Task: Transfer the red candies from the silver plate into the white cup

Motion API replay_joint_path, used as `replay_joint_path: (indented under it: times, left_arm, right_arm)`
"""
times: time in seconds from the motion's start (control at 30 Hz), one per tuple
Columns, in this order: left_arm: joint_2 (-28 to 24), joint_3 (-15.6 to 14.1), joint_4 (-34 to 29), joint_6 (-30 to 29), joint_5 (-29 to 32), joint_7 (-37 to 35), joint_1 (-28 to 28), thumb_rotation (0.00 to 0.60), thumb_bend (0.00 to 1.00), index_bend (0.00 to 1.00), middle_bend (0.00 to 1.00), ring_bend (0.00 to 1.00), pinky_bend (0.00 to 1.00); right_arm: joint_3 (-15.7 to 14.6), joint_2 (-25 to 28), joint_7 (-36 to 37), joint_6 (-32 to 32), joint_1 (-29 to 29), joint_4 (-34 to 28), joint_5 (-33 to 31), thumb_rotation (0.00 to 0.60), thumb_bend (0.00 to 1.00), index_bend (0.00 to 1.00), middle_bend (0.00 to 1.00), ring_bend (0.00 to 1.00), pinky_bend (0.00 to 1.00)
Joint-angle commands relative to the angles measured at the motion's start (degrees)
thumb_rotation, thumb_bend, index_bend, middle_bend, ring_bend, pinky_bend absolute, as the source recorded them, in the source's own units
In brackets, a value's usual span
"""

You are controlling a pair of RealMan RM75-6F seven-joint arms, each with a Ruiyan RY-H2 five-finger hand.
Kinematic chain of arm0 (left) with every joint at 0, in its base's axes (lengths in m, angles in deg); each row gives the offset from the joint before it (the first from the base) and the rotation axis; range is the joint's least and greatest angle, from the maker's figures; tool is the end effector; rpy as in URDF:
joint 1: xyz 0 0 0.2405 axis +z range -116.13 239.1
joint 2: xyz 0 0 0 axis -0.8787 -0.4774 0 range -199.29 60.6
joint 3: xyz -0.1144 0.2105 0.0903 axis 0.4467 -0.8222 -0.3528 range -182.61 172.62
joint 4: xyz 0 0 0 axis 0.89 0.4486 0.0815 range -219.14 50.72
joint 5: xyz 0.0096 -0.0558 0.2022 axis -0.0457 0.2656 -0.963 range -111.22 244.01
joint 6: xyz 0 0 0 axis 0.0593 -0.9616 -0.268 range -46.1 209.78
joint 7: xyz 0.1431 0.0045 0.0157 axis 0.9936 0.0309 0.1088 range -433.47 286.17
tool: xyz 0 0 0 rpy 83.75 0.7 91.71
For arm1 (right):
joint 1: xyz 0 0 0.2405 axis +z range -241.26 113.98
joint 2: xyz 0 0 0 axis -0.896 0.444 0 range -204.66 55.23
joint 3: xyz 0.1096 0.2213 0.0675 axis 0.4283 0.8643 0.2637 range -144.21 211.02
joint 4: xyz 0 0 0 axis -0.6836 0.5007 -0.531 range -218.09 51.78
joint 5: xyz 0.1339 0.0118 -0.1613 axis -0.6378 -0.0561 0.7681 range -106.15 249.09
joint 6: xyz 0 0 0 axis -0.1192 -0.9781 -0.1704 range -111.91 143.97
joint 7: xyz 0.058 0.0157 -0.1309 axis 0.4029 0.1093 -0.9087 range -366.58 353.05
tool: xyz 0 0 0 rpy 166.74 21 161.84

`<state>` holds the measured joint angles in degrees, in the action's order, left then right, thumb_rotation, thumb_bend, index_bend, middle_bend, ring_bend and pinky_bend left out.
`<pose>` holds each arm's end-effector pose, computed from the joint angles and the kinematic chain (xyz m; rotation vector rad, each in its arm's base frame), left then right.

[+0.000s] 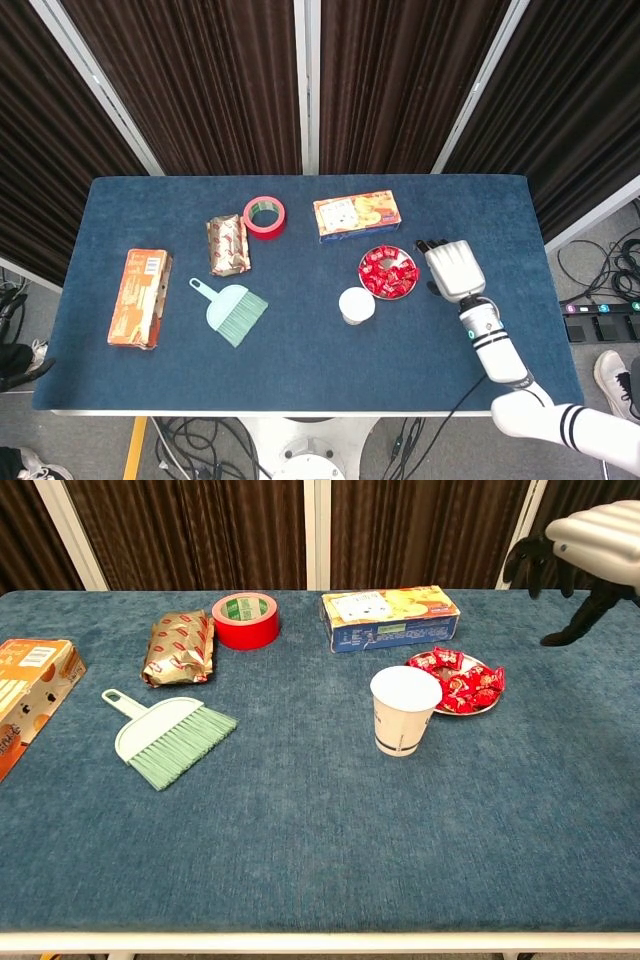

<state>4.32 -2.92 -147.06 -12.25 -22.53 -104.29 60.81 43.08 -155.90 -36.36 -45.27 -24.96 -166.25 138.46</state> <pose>-0.3818 0.1544 0.1745 -1.2624 -0.9455 -1.1232 -0.1907 -0.3579 0.0476 1.7685 -0.6033 0.7565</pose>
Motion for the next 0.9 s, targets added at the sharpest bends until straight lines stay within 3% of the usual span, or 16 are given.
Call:
replay_joint_path:
  times: [0.03, 0.17, 0.37, 0.9]
  left_arm:
    - [0.1, 0.1, 0.4, 0.2, 0.3, -0.4, 0.1, 0.599, 0.12, 0.15, 0.16, 0.06, 0.19]
    - [0.1, 0.0, 1.2, 0.7, 0.5, -0.7, 0.1, 0.6, 0.12, 0.15, 0.16, 0.06, 0.19]
    - [0.0, 0.0, 2.4, 1.4, 0.8, -1.8, 0.0, 0.599, 0.12, 0.15, 0.16, 0.06, 0.19]
    - [0.7, 0.7, 4.0, 3.3, 2.0, -2.8, -0.7, 0.599, 0.12, 0.15, 0.16, 0.06, 0.19]
  right_arm:
    - [0.7, -3.4, 1.6, 5.2, 3.3, 6.1, -0.4, 0.6, 0.12, 0.52, 0.86, 0.78, 0.82]
    - [1.5, -5.5, 2.7, 11.3, 6.3, 11.1, -2.9, 0.6, 0.13, 0.52, 0.99, 0.9, 0.91]
    - [1.5, -8.5, 4.7, 20.4, 10.1, 17.5, -6.1, 0.6, 0.19, 0.41, 1.0, 0.97, 0.96]
    - [1.5, -17.6, 13.9, 25.3, 15.8, 30.5, -1.0, 0.6, 0.25, 0.4, 1.0, 0.98, 0.97]
